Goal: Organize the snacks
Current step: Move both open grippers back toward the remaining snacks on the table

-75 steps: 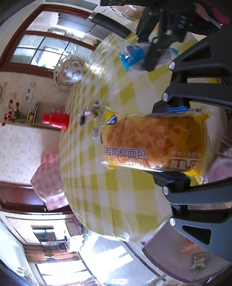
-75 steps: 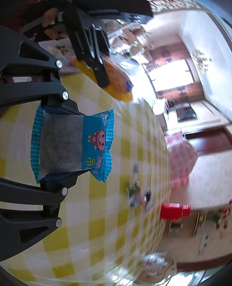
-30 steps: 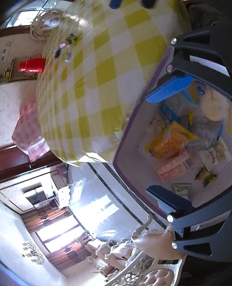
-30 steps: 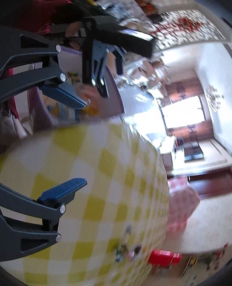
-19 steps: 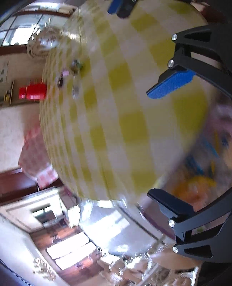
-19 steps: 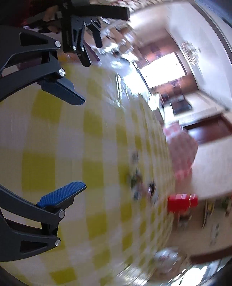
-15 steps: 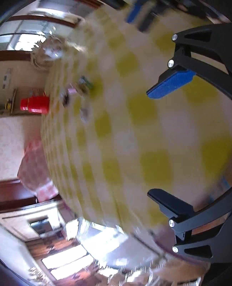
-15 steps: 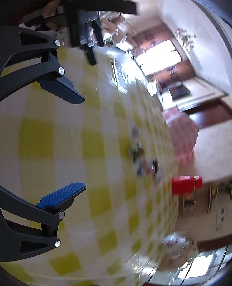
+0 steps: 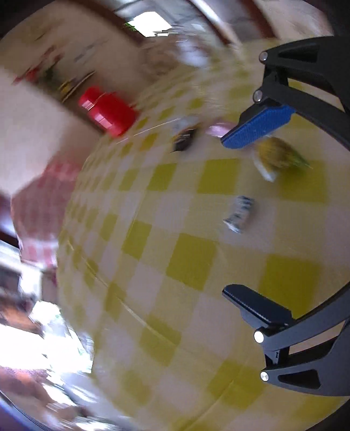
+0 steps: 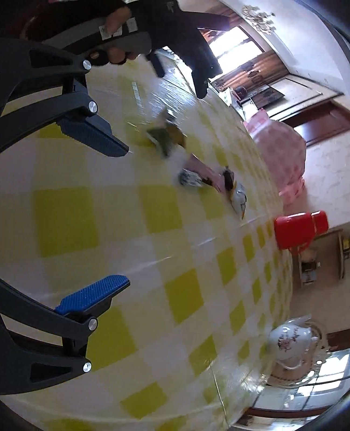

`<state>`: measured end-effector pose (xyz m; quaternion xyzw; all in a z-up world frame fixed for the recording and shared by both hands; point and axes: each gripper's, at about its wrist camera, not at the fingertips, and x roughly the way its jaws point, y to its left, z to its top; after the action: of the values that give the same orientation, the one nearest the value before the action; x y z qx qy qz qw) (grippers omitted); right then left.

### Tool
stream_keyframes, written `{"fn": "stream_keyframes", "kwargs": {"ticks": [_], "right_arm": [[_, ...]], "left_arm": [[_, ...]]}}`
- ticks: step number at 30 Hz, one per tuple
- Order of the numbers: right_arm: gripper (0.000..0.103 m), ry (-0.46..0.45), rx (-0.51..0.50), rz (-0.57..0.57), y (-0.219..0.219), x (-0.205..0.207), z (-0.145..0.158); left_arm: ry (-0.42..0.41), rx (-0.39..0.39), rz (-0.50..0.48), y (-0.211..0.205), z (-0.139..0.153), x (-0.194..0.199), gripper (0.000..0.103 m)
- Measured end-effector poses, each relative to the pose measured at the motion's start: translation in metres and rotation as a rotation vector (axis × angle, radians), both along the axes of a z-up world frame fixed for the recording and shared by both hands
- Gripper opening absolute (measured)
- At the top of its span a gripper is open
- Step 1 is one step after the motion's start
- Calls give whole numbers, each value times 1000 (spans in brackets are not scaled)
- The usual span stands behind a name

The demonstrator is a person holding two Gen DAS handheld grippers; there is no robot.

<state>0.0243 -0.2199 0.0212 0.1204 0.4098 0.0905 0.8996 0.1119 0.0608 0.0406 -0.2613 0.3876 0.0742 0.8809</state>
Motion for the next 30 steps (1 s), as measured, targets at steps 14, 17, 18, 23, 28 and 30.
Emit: {"fn": "stream_keyframes", "kwargs": {"ticks": [14, 17, 18, 23, 28, 30], "right_arm": [[87, -42, 48, -28, -2, 126, -1], [87, -72, -55, 39, 18, 163, 2], [87, -71, -91, 65, 23, 175, 2], [87, -46, 61, 112, 24, 237, -2], [87, -44, -109, 213, 61, 272, -6], [86, -37, -183, 252, 71, 278, -10]], "left_arm": [[16, 91, -37, 32, -22, 64, 101], [24, 77, -64, 31, -24, 66, 101], [30, 85, -77, 30, -25, 67, 101], [46, 64, -106, 32, -28, 71, 101], [64, 44, -95, 36, -29, 71, 101], [69, 44, -95, 35, -29, 71, 101]]}}
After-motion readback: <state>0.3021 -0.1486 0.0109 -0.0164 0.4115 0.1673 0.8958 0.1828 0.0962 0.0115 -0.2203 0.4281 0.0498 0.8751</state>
